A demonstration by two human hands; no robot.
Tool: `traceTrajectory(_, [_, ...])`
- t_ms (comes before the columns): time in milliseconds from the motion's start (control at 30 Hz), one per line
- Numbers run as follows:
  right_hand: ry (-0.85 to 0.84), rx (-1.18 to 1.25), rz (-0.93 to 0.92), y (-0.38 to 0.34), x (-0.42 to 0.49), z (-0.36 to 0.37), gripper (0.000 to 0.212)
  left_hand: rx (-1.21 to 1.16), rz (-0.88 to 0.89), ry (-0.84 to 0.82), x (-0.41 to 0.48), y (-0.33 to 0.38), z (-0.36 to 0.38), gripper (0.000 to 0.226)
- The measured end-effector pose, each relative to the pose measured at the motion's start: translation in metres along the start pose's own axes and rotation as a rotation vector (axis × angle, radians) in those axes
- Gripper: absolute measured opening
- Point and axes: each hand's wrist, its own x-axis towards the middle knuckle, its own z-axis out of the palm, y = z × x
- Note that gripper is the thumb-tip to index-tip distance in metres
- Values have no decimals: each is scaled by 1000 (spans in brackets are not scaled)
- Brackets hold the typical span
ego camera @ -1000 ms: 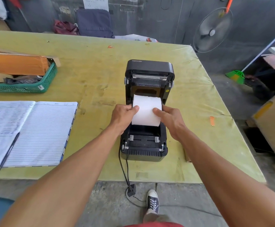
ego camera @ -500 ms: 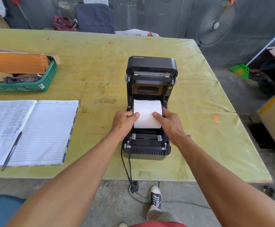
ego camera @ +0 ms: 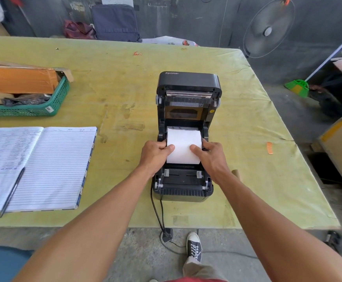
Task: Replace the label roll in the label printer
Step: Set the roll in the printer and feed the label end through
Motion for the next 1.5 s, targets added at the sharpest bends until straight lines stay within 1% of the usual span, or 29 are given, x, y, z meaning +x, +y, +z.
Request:
traceTrajectory(100, [-16, -96, -20, -1, 5, -3, 56, 109, 6, -24, 6, 4, -7, 35])
traceTrajectory(133, [-24, -146, -26, -3, 8, -5, 60, 167, 11, -19, 9, 8, -10, 33])
traceTrajectory(200, [-33, -273, -30, -10, 14, -10, 75, 279, 30, -13, 12, 23, -15, 24])
traceTrajectory(233, [-42, -340, -42, -13, 18, -12, 83, 326, 41, -26, 14, 31, -18, 34])
traceTrajectory(300, [-82, -466, -90, -20, 25, -15, 94, 429, 72, -101, 22, 44, -20, 74])
traceTrajectory(333, [-107, -522, -114, -23, 27, -16, 98, 480, 85, -151, 25, 48, -21, 88])
traceTrajectory(400, [-150, -628, -162, -25, 28, -17, 102, 569, 104, -239, 29, 51, -21, 102])
traceTrajectory(467, [-159, -748, -234, -22, 24, -16, 98, 651, 137, -284, 29, 47, -20, 105])
traceTrajectory(533, [-112, -878, -327, -17, 17, -14, 94, 739, 224, -257, 24, 39, -16, 103])
traceTrajectory(600, [-33, -986, -420, -13, 11, -13, 89, 832, 344, -171, 18, 31, -12, 101])
traceTrajectory(700, [37, -1070, -524, -8, 5, -12, 79, 919, 455, -24, 9, 20, -5, 98])
traceTrajectory(800, [63, -1132, -625, -1, 2, -11, 67, 974, 538, 54, 0, 10, 2, 90])
traceTrajectory(933, [92, -1168, -643, 7, -3, -8, 55, 999, 637, 111, -12, 1, 4, 70])
traceTrajectory(1033, [112, -1195, -640, 13, -8, -4, 52, 1023, 705, 115, -14, -3, -1, 52])
traceTrajectory(1200, [126, -1181, -638, 17, -12, -2, 43, 1081, 710, 118, -16, -3, -2, 42])
traceTrajectory(1333, [158, -1124, -732, 20, -14, -9, 19, 1062, 723, 157, -18, -8, 3, 40])
traceTrajectory(1400, [167, -1116, -779, 21, -16, -12, 12, 1066, 726, 170, -19, -11, 6, 41])
traceTrajectory(1500, [173, -1136, -816, 22, -20, -11, 12, 1065, 711, 177, -21, -14, 9, 41])
